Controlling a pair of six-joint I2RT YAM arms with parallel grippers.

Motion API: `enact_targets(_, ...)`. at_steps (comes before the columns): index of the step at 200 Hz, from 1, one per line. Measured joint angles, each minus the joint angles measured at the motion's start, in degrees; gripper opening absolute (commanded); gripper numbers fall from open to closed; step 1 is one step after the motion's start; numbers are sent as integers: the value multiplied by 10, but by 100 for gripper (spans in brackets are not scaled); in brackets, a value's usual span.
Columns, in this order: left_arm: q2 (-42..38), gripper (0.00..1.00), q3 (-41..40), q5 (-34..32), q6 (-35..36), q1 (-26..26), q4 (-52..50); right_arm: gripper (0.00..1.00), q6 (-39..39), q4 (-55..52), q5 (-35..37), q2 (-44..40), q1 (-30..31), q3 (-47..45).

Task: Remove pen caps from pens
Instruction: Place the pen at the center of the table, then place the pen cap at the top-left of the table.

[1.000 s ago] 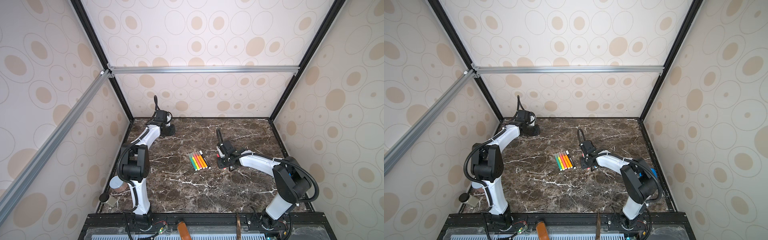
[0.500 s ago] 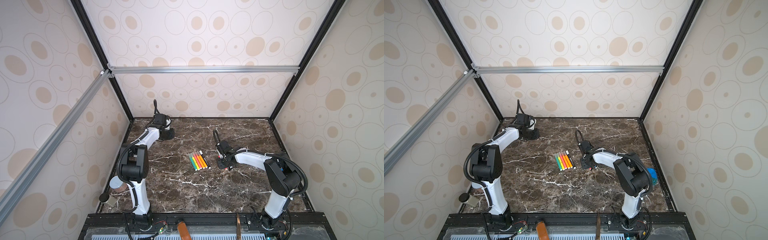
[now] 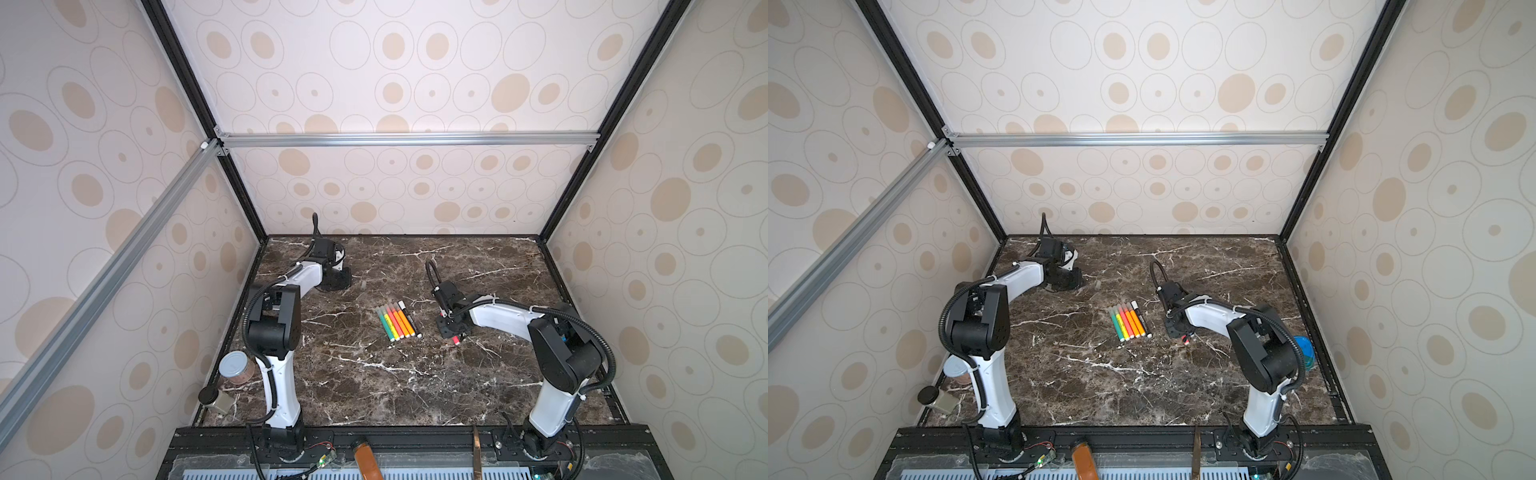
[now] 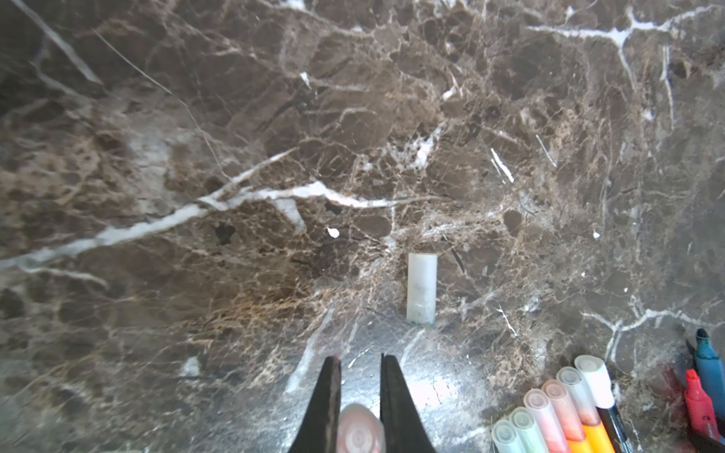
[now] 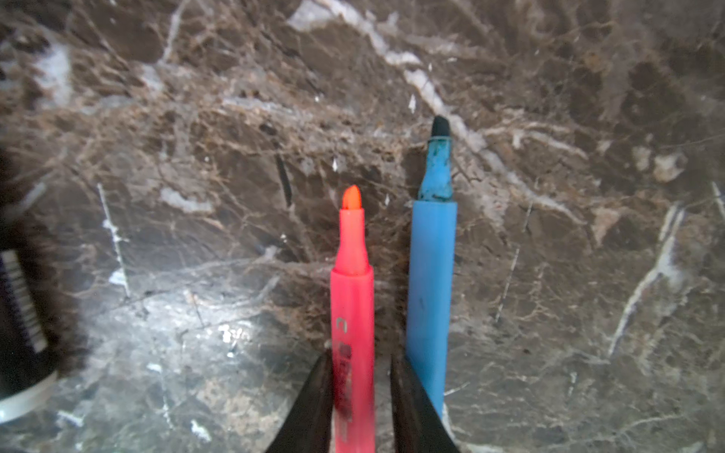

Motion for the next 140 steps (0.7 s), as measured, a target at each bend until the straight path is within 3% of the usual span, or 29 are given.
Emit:
enact_targets(71,11,1,-5,17,0,0,16,31,-9,1,6,-10,-3,17)
enact_targets(140,50,7,3,40,0,-6,36,36,-2,8,-77,-55,-3,42)
